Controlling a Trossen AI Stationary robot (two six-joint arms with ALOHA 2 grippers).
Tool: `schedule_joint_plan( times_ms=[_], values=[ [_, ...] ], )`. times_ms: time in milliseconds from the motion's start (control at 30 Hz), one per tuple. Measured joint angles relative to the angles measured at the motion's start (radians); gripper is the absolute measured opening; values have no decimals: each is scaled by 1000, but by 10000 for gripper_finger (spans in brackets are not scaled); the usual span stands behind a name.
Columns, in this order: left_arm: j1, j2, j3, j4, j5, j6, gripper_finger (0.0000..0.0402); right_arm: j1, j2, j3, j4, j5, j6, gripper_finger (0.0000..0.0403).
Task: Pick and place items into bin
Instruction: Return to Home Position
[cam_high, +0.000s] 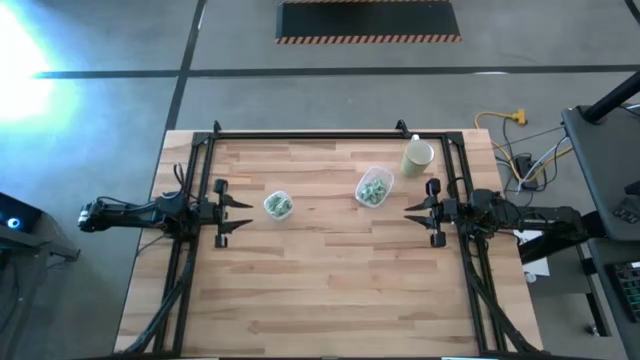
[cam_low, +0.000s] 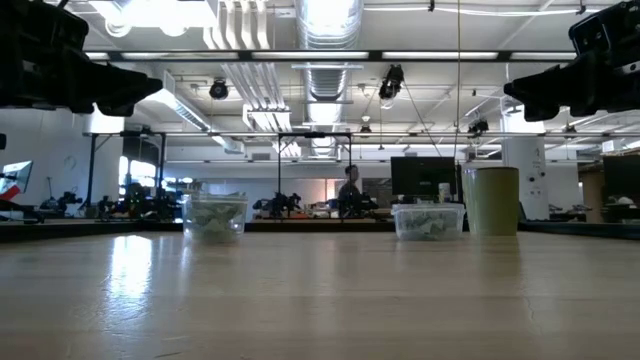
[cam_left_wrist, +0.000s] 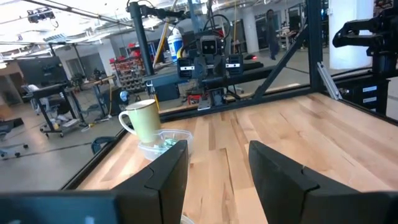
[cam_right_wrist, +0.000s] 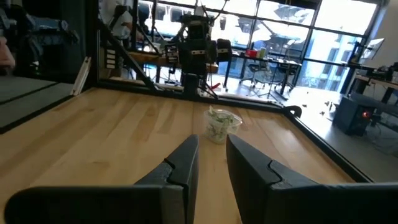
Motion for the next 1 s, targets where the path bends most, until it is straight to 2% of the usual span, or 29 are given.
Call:
schedule_joint_plan(
  times_ms=[333,567,700,1000],
  values=[
    [0,0,0,-1,0,-6,154,0,53,0,0,8,7,73],
    [0,-6,0,6,-3,-13,154,-2,42,0,35,12,8,72],
    [0,-9,0,7,-4,-18,154,-3,9,0,-2,67,37,72],
    [0,-6,0,2,-1,-44,154,-3,-13,1,-10,60,45,72]
  ],
)
